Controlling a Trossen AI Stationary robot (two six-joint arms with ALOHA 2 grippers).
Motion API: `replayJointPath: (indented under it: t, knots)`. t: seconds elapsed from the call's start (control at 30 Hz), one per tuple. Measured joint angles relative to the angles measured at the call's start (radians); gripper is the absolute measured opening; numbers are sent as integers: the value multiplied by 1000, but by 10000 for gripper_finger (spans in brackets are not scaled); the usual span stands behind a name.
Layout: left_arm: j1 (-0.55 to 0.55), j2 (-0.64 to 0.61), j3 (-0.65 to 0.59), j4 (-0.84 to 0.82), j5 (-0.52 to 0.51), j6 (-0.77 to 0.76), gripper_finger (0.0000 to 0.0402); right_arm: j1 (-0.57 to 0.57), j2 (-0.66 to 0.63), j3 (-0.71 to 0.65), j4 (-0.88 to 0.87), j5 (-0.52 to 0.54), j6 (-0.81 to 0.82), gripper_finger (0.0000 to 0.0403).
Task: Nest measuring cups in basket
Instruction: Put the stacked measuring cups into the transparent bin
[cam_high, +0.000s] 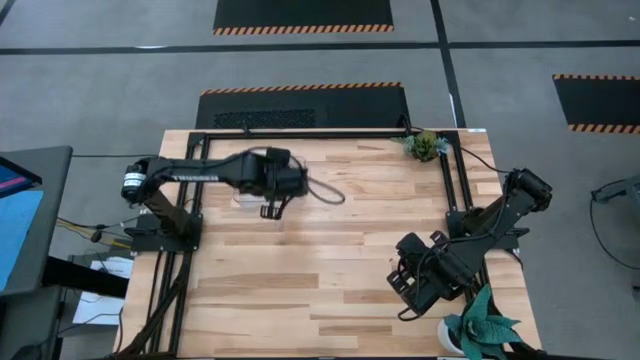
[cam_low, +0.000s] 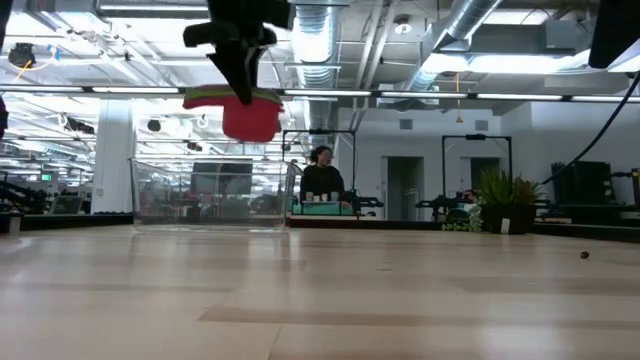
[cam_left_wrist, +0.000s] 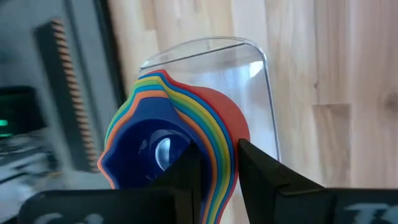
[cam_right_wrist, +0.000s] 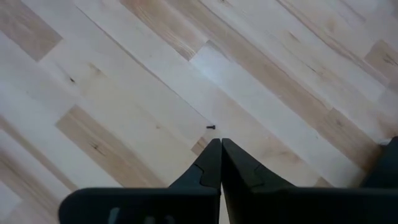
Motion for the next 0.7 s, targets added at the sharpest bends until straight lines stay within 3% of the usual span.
replayJointPath:
  t: [0.13, 0.3, 0.43, 0.7]
  knots:
    - [81, 0, -56, 90, 107, 27, 62, 0, 0, 0, 14, 0, 5, 25]
    - [123, 2, -158, 137, 114, 67, 62, 0, 0, 0, 16, 0, 5, 20]
    - [136, 2, -235, 235, 182, 68, 62, 0, 0, 0, 17, 0, 5, 24]
    - [145, 2, -365, 428, 180, 77, 62, 0, 0, 0, 27, -1, 13, 23]
